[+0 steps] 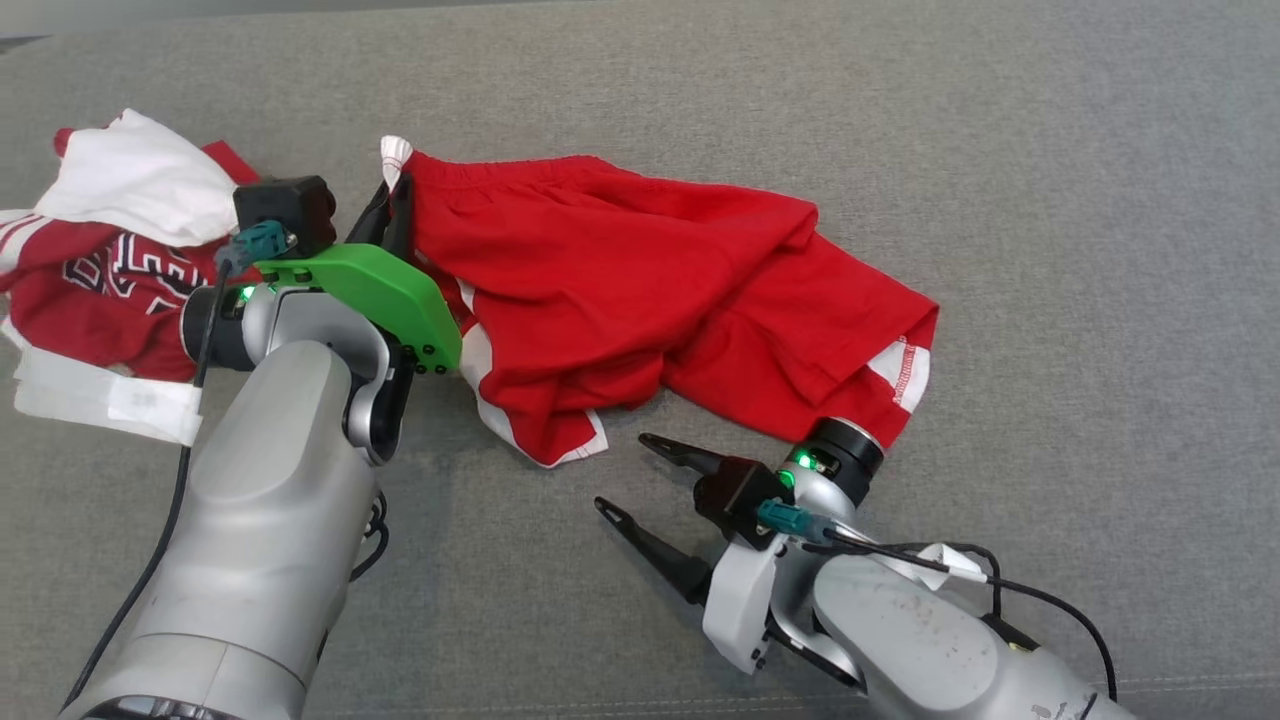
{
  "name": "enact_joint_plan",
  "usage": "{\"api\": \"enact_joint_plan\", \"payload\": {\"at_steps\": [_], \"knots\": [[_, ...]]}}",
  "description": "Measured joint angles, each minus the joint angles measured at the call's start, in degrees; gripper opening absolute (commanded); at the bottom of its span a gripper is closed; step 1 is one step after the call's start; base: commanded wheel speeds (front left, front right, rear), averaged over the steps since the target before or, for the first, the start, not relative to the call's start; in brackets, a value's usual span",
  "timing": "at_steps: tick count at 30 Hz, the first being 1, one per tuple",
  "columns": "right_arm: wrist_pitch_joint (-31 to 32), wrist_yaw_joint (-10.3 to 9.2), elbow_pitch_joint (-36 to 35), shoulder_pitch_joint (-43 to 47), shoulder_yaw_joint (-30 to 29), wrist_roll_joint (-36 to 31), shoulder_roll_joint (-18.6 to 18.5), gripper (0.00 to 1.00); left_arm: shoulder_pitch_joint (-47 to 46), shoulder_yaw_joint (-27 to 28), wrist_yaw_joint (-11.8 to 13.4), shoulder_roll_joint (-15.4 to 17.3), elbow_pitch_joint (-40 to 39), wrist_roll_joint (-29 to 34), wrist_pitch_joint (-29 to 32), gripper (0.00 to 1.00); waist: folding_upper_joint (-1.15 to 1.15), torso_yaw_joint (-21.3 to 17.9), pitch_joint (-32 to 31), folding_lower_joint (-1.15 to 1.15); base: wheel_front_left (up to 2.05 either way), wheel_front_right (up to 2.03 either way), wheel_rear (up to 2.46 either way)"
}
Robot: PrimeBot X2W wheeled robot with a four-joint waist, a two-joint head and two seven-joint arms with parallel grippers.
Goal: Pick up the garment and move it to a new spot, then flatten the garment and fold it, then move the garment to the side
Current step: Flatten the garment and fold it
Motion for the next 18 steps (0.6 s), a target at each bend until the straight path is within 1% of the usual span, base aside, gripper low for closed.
{"api": "enact_joint_plan", "payload": {"at_steps": [9, 18], "knots": [[0.2, 0.0, 5.4, -6.3, 5.1, -0.9, -0.2, 1.0, 0.0, -1.7, -0.4, 0.0, -0.2, -1.3, -0.7, 0.0, 0.0, 4.0, 0.3, 0.0, 0.0, 0.0, 0.0], [1.1, 0.01, 10.8, -10.3, 9.3, -0.9, -0.3, 1.0, 0.0, -4.7, -0.6, 0.0, -2.6, -5.6, -0.8, 0.0, 0.0, 5.0, 2.3, 0.0, 0.0, 0.0, 0.0]]}}
